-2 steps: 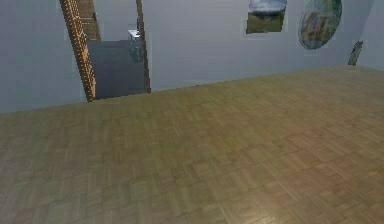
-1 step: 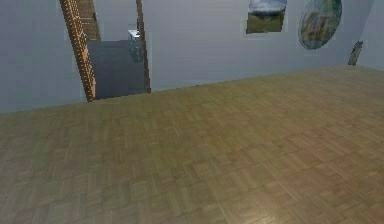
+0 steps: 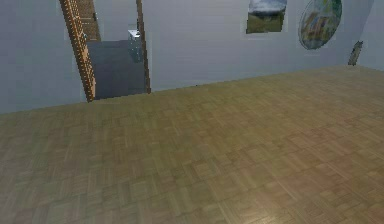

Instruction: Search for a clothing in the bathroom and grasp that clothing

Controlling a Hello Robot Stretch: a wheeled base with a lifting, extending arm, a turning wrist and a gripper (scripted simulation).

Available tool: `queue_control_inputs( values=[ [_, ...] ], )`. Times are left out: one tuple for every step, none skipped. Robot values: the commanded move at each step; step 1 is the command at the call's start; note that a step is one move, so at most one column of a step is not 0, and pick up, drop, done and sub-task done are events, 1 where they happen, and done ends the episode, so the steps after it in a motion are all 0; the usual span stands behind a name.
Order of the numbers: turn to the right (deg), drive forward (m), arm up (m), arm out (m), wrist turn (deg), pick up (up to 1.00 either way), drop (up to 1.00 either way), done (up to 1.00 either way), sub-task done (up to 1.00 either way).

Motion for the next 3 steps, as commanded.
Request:
queue_control_inputs(
  values=[
    [0.0, 0.0, -0.3, 0.0, 0.0, 0.0, 0.0, 0.0, 0.0],
    [0.0, 0.0, 0.0, 0.0, 0.0, 1.0, 0.0, 0.0, 0.0],
    [0.0, 0.0, 0.1, 0.0, 0.0, 0.0, 0.0, 0.0, 0.0]
  ],
)
